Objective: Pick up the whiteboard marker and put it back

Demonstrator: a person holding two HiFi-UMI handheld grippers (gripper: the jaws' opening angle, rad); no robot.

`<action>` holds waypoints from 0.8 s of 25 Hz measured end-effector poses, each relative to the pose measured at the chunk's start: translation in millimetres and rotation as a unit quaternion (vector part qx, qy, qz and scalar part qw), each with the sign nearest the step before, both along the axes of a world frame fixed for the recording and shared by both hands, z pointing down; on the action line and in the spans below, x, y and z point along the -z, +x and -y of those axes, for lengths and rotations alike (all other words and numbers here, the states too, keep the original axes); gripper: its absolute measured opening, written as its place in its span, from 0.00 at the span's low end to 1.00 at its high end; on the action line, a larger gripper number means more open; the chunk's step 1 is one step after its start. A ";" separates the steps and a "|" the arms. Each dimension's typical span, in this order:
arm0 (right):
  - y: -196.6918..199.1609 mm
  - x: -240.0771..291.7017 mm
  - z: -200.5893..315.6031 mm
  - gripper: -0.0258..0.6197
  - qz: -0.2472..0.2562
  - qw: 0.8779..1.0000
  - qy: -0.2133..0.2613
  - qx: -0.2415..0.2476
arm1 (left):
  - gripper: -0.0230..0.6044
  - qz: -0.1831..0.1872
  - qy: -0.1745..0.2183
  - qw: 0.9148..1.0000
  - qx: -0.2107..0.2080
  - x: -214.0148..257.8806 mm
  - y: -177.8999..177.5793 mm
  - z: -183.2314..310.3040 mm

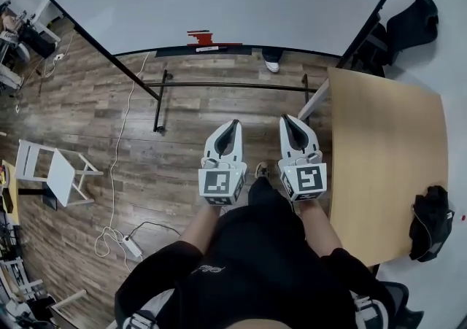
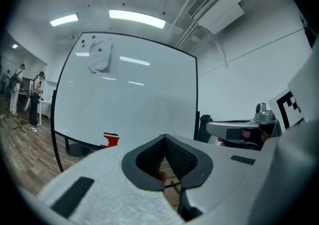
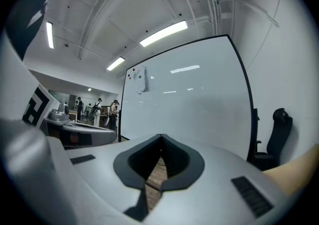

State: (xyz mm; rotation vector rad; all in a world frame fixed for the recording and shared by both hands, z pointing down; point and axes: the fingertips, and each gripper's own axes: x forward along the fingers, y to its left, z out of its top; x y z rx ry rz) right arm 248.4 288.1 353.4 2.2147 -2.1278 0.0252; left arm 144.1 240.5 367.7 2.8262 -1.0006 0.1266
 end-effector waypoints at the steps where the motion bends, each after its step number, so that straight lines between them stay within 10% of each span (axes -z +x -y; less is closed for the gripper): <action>1: 7.2 -1.2 10.3 0.04 0.001 1.000 -0.003 0.004 | 0.04 0.005 -0.002 1.000 0.003 -3.1 6.9 10.4; 10: 55.8 -31.5 95.5 0.04 0.011 0.998 -0.039 0.053 | 0.04 0.037 -0.021 0.999 0.022 -24.8 65.4 86.6; 20: 35.1 -72.1 182.8 0.04 -0.044 0.983 -0.132 0.117 | 0.05 0.054 -0.044 0.993 0.092 -54.3 24.3 148.3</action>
